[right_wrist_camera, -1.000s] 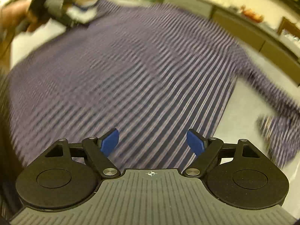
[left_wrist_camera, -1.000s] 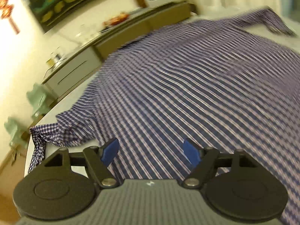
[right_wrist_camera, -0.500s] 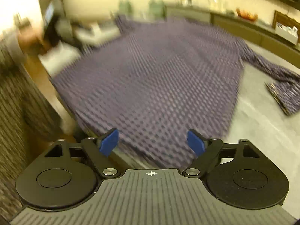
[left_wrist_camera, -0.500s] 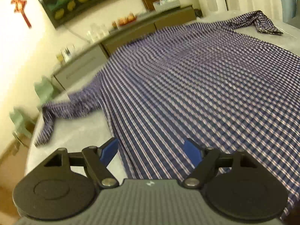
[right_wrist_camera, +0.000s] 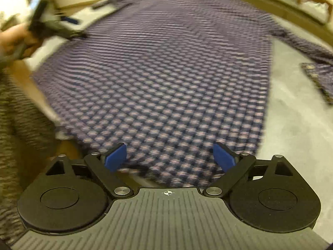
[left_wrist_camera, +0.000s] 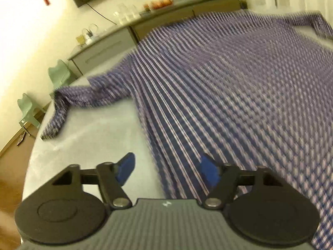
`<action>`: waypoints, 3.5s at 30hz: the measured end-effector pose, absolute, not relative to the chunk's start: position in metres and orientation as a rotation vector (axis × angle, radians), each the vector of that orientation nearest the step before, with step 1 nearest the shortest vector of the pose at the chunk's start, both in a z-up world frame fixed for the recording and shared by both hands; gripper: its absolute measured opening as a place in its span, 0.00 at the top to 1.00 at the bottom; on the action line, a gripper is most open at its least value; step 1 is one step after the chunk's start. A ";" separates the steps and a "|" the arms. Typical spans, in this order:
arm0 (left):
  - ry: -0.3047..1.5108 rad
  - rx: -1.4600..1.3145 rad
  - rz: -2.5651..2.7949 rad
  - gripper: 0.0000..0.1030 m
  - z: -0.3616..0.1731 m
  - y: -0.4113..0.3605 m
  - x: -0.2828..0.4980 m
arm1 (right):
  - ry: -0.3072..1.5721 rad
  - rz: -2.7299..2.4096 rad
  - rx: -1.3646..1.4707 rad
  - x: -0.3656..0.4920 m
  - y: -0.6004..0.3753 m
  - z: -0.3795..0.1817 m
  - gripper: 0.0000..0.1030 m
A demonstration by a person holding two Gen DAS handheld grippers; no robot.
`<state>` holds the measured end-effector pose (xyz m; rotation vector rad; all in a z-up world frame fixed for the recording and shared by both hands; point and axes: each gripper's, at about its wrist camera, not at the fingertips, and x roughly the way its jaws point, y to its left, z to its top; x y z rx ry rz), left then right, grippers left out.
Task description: Fold clothes
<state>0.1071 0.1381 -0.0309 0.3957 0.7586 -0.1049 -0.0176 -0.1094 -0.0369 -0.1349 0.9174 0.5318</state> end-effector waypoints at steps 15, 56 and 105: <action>0.842 -0.120 0.117 0.06 -0.046 0.247 0.296 | 0.812 0.077 0.009 0.143 -0.211 -0.010 0.08; 0.756 -0.008 0.213 0.46 -0.015 0.213 0.265 | 0.839 0.492 -0.303 0.035 -0.095 -0.035 0.25; 0.680 0.247 -0.891 0.20 -0.073 -0.199 0.009 | 0.813 -0.069 0.030 0.510 -0.106 -0.047 0.34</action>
